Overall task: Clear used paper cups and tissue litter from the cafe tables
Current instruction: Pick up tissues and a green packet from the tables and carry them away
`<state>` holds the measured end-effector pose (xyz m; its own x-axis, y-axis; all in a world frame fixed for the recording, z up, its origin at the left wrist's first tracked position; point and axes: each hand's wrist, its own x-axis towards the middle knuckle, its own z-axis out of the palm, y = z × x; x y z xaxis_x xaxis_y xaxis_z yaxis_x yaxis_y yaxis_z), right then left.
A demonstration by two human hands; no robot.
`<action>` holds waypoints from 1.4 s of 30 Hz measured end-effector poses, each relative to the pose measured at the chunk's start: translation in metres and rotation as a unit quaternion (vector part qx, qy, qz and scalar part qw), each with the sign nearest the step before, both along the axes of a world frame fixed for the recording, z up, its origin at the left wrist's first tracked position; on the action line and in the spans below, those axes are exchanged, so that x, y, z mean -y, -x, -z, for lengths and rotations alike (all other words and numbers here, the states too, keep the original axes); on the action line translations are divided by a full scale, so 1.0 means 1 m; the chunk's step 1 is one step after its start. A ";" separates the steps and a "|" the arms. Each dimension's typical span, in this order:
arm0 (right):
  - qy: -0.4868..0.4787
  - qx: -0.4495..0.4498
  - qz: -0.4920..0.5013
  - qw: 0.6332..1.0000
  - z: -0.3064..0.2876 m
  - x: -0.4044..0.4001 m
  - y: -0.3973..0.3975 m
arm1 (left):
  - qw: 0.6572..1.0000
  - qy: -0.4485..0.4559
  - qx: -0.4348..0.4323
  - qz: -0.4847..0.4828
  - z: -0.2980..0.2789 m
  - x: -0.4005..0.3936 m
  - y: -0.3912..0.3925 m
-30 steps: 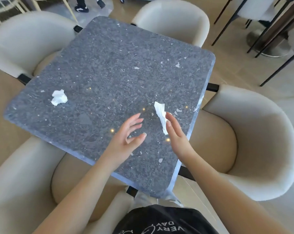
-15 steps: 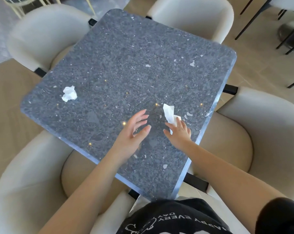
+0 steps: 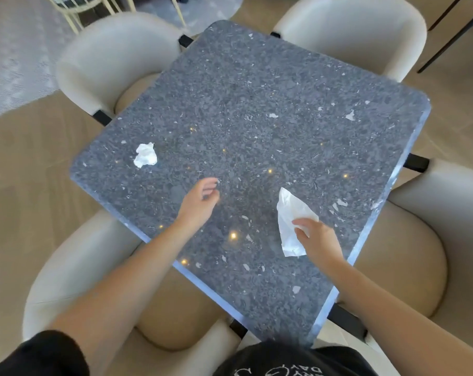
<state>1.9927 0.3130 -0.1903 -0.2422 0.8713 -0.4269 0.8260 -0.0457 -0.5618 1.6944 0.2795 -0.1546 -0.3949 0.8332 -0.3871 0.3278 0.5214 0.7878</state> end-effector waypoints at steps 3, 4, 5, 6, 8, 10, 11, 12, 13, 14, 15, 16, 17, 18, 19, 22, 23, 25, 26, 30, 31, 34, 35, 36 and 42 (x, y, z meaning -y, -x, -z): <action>0.009 0.004 -0.024 1.000 -0.002 0.006 0.002 | 0.993 0.033 -0.112 -0.009 0.013 -0.032 0.055; 0.011 0.001 -0.022 1.000 -0.003 0.008 0.002 | 0.986 0.051 -0.160 -0.006 0.016 -0.041 0.074; 0.015 -0.002 -0.021 1.000 -0.004 0.011 0.002 | 0.977 0.063 -0.204 -0.002 0.019 -0.051 0.093; 0.017 -0.005 -0.019 1.000 -0.005 0.013 0.002 | 0.967 0.073 -0.244 0.008 0.022 -0.060 0.112; 0.019 -0.013 -0.004 1.000 -0.005 0.019 0.001 | 0.941 0.114 -0.319 0.029 0.029 -0.072 0.146; 0.025 -0.019 0.011 0.999 -0.004 0.020 -0.001 | 0.912 0.173 -0.371 0.030 0.033 -0.079 0.173; 0.027 -0.022 0.015 0.999 -0.003 0.020 -0.002 | 0.899 0.192 -0.393 0.033 0.036 -0.080 0.184; 0.028 -0.025 0.018 0.999 -0.002 0.020 -0.003 | 0.886 0.203 -0.415 0.041 0.039 -0.082 0.192; 0.031 -0.027 0.022 0.999 -0.001 0.020 -0.004 | 0.878 0.209 -0.429 0.050 0.043 -0.083 0.198; 0.033 -0.029 0.029 0.999 -0.001 0.020 -0.005 | 0.874 0.218 -0.431 0.058 0.046 -0.085 0.202; 0.035 -0.030 0.036 0.998 -0.001 0.020 -0.005 | 0.872 0.233 -0.425 0.067 0.048 -0.088 0.205; 0.037 -0.030 0.040 0.998 -0.002 0.019 -0.005 | 0.873 0.251 -0.412 0.076 0.049 -0.091 0.207; 0.039 -0.030 0.041 0.998 -0.003 0.019 -0.006 | 0.877 0.269 -0.389 0.086 0.051 -0.095 0.208; 0.042 -0.029 0.039 0.998 -0.004 0.019 -0.006 | 0.885 0.278 -0.361 0.092 0.054 -0.097 0.207; 0.044 -0.031 0.037 0.998 -0.005 0.020 -0.006 | 0.894 0.280 -0.337 0.096 0.057 -0.098 0.206; 0.042 -0.035 0.033 0.998 -0.009 0.024 -0.001 | 0.897 0.257 -0.344 0.099 0.067 -0.087 0.203; 0.042 -0.039 0.032 0.998 -0.010 0.026 0.001 | 0.899 0.245 -0.352 0.089 0.068 -0.081 0.200; 0.042 -0.055 0.032 0.997 -0.011 0.028 0.004 | 0.913 0.218 -0.340 0.057 0.068 -0.070 0.187; 0.042 -0.064 0.031 0.997 -0.012 0.029 0.005 | 0.921 0.204 -0.329 0.045 0.066 -0.064 0.176; 0.032 -0.096 0.023 0.995 -0.018 0.033 0.009 | 0.950 0.173 -0.258 0.033 0.059 -0.035 0.101; 0.032 -0.111 0.026 0.993 -0.021 0.034 0.011 | 0.956 0.168 -0.235 0.044 0.059 -0.025 0.077; 0.035 -0.161 0.039 0.986 -0.030 0.037 0.012 | 0.976 0.136 -0.129 0.108 0.054 0.005 -0.002; 0.033 -0.180 0.045 0.982 -0.034 0.038 0.011 | 0.983 0.114 -0.082 0.115 0.050 0.014 -0.028; 0.030 -0.202 0.050 0.978 -0.037 0.040 0.010 | 0.990 0.089 -0.029 0.102 0.044 0.024 -0.051; 0.069 -0.280 0.014 0.957 -0.059 0.055 0.000 | 0.921 0.057 0.372 -0.097 -0.009 0.050 -0.148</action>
<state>1.9924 0.2576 -0.1311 -0.4438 0.8253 -0.3491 0.3937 -0.1704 -0.9033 1.8426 0.2297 -0.1454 -0.1230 0.7124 -0.6910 -0.3892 0.6058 0.6939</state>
